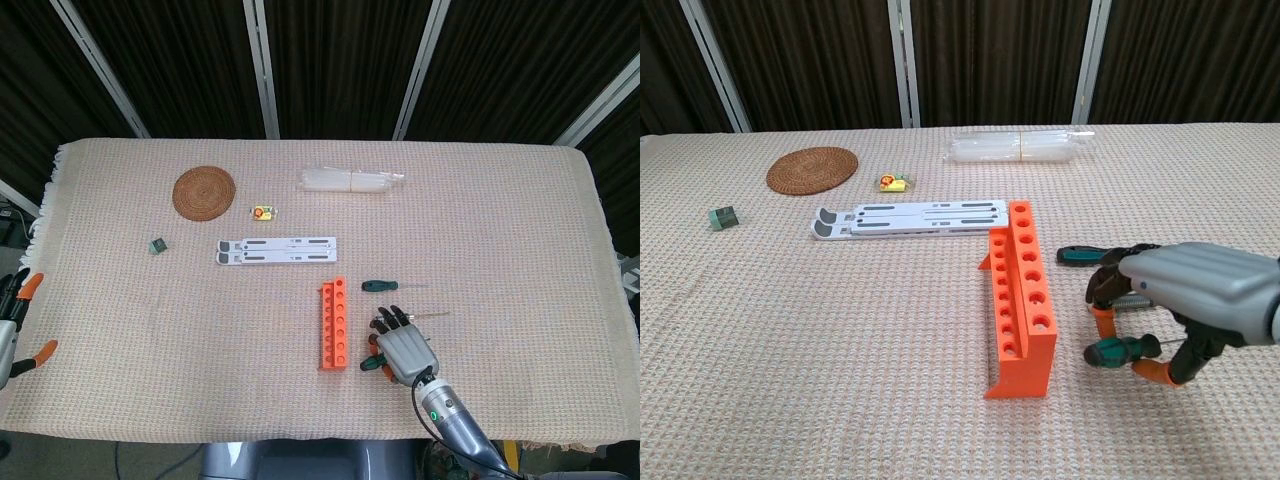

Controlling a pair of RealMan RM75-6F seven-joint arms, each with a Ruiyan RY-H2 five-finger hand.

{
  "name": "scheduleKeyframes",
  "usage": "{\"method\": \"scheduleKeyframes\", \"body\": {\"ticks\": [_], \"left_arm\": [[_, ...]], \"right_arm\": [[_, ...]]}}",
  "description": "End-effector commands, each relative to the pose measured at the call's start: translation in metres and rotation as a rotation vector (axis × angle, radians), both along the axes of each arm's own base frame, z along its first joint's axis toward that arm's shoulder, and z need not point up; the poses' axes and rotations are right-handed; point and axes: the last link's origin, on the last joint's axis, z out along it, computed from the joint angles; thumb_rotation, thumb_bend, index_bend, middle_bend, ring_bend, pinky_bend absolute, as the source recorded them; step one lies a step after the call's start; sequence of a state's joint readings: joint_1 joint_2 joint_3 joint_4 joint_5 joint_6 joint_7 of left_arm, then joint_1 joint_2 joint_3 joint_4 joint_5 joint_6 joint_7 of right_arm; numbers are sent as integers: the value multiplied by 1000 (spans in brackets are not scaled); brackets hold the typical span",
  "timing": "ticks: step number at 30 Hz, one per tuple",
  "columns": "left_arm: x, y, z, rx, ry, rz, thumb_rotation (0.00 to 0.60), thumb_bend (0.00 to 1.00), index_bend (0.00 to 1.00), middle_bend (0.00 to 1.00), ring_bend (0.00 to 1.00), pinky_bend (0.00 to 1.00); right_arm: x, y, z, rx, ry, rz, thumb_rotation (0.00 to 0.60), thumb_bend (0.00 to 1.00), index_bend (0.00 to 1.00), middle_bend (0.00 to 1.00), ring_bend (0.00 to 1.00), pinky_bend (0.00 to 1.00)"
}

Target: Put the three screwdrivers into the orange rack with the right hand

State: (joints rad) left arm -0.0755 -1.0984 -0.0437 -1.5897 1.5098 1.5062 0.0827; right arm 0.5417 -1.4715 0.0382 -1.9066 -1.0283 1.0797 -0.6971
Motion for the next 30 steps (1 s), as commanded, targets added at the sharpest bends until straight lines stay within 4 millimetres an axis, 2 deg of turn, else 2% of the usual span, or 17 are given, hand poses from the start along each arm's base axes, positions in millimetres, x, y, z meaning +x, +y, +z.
{"method": "scheduleKeyframes", "body": {"ticks": [1,16,23,26,30], "left_arm": [[2,0,-1,-6,0,-6,600,201,33,0,0,0],[14,-6,-8,-53,18,-33,600,204,33,0,0,0],[15,-8,-11,-61,24,-21,600,204,34,0,0,0],[15,-7,-12,-65,24,-14,600,205,34,0,0,0],[15,-5,-12,-63,26,-13,600,204,33,0,0,0]], "right_arm": [[12,-11,36,25,-260,-111,600,354,605,216,0,0],[35,-26,86,238,-800,-361,600,373,623,238,0,0],[43,-35,92,248,-926,-348,600,373,629,246,0,0],[52,-38,92,273,-989,-347,600,373,631,247,0,0],[60,-42,90,281,-1005,-327,600,374,633,248,0,0]]}}
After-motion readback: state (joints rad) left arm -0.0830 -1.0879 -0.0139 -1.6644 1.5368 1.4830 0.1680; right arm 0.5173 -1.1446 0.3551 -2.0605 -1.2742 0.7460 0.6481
